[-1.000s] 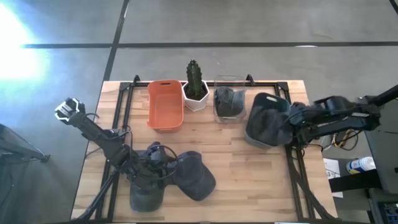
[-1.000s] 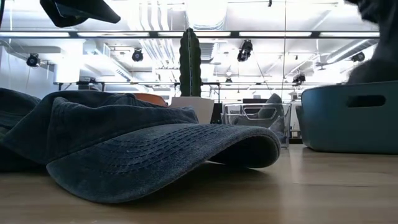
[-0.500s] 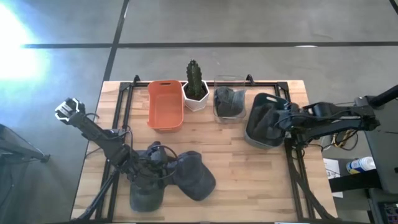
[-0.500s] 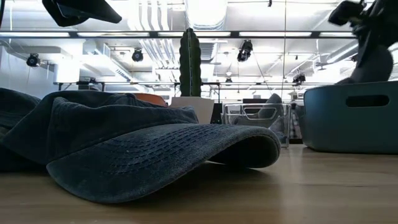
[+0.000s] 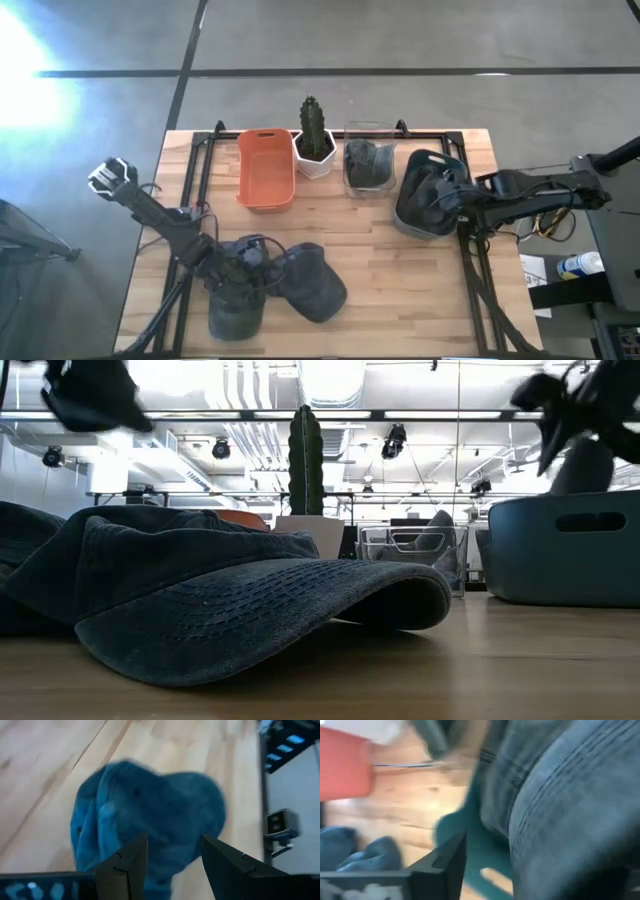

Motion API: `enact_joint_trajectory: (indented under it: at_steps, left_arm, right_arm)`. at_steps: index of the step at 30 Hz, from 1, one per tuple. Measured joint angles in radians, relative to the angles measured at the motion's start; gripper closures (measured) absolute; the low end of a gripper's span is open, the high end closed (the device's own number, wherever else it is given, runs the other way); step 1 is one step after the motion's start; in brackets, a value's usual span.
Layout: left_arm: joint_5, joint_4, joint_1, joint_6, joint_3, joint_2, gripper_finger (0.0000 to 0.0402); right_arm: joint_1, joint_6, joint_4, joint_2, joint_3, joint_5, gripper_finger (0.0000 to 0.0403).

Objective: Pick & Place hat
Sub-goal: Put the black cap into the blue bin, then put the dark blue cap into the orange bin

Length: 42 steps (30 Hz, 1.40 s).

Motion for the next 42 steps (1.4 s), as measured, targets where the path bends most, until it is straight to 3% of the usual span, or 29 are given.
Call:
enact_joint_trajectory:
  at_steps: [5,8,12,16,19,23,35,38,42]
  left_arm:
    - [0.006,0.099,0.000,-0.077,-0.097,0.000,0.0227]
    - [0.005,0.223,0.000,-0.078,-0.145,0.000,0.0227]
    - [-0.008,0.314,0.000,-0.051,-0.165,0.000,0.0227]
    - [-0.071,0.317,0.004,0.008,-0.157,0.000,0.0227]
    - [-0.074,0.318,0.023,0.062,-0.155,0.000,0.0227]
    - [-0.042,0.317,0.061,0.119,-0.157,0.000,0.0227]
    - [0.131,0.316,0.159,0.231,-0.216,0.000,0.0227]
    - [0.166,0.315,0.161,0.231,-0.239,0.000,0.0227]
    - [0.200,0.317,0.161,0.231,-0.254,0.001,0.0227]
  right_arm:
    - [0.000,-0.030,-0.143,0.005,0.136,0.021,0.0208]
    - [0.002,-0.035,-0.220,0.017,0.201,-0.026,0.0203]
    - [0.045,-0.051,-0.171,0.054,0.265,-0.086,0.0198]
    - [0.121,-0.053,-0.045,0.149,0.291,-0.151,0.0197]
    - [0.185,-0.041,0.084,0.250,0.270,-0.258,0.0197]
    - [0.280,-0.026,0.412,0.397,0.218,-0.351,0.0197]
    - [0.481,0.215,1.152,0.919,0.225,-0.316,0.0197]
    - [0.521,0.290,1.256,1.043,0.258,-0.251,0.0197]
    - [0.551,0.379,1.270,1.165,0.312,-0.154,0.0197]
